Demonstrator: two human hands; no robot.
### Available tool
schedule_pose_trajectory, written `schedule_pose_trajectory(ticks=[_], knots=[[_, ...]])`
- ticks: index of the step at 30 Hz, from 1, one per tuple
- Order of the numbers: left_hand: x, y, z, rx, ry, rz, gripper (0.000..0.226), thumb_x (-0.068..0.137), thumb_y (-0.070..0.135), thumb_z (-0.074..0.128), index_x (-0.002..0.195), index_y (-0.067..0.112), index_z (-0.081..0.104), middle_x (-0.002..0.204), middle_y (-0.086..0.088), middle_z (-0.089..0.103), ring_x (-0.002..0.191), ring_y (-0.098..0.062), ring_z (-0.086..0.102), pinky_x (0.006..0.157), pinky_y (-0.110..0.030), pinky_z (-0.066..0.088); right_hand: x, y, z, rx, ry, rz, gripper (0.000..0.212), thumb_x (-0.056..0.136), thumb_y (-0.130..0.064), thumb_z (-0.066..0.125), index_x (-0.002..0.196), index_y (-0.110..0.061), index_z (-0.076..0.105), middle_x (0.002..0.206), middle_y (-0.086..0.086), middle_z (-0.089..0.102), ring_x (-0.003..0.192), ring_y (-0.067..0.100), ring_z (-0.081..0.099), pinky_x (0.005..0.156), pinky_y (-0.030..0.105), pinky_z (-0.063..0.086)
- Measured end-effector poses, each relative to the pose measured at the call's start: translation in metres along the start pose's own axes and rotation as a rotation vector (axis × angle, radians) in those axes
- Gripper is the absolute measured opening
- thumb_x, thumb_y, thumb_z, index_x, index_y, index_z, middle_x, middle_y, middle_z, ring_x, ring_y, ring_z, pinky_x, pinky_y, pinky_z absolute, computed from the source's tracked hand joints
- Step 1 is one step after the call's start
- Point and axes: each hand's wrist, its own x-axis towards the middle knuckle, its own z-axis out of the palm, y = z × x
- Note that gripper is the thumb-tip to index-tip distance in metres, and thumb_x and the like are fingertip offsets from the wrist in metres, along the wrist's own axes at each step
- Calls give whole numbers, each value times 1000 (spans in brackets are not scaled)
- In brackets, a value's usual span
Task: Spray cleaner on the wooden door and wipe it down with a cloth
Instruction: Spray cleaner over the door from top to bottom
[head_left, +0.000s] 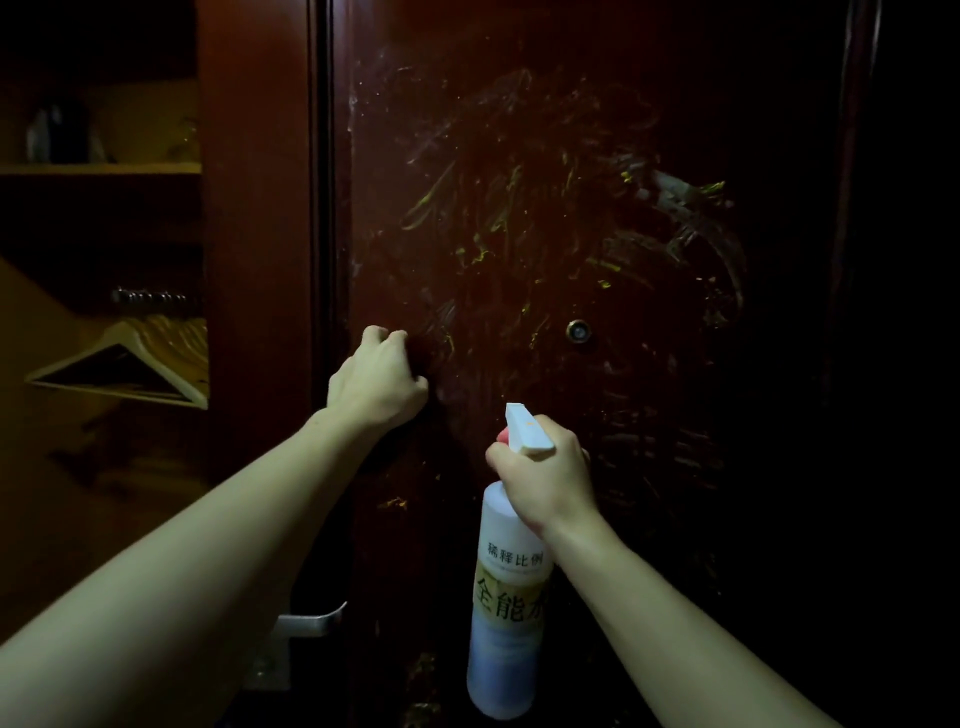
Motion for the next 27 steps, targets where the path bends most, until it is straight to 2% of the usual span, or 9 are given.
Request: schedule_pose_trajectory(ticks=[5,8,11,17,19,22,27], knots=[[-18,-12,13,18,4,-125,49,89,32,56,132,11,45,141,-11,34,109,-36,57,85,-42,46,-8,-1,16,-46,-17,-20,12,77,-14,62,69,-13,54,63,-2,54,64,19,50,52,24,37],[-26,-18,20,25,-24,-157,47,89,31,55,130,12,46,137,-12,35,108,-37,57,85,-42,46,-10,-3,26,-43,-23,-17,15,76,-14,63,66,-16,52,64,-2,54,69,24,54,58,27,39],[-32,-22,27,25,-56,-166,48,88,30,56,132,13,46,137,-12,36,109,-38,57,87,-43,46,-13,-5,30,-3,-53,14,4,76,-15,65,74,-14,61,67,-2,58,71,21,56,59,25,42],[-41,-24,36,6,-98,-149,55,87,28,57,138,14,43,143,-10,33,116,-37,53,90,-43,45,-21,-6,37,-36,-50,-2,10,78,-15,64,73,-12,56,65,-1,55,73,26,56,62,26,39],[-42,-23,37,7,-100,-145,56,88,28,56,140,14,41,144,-9,31,117,-37,53,90,-43,45,-21,-5,38,-41,-47,-9,8,78,-16,65,75,-13,58,66,-2,55,72,24,55,57,24,38],[-45,-23,39,7,-85,-140,55,89,28,54,141,14,41,146,-9,31,117,-37,53,91,-43,44,-23,1,35,-11,-40,14,6,76,-16,67,80,-16,63,71,-2,61,70,18,56,51,10,35],[-47,-22,44,-30,-67,-154,56,88,30,55,140,14,41,144,-9,31,111,-37,56,87,-42,45,-30,16,24,-26,-11,22,7,76,-12,64,71,-12,58,65,-1,57,65,20,53,54,23,39]])
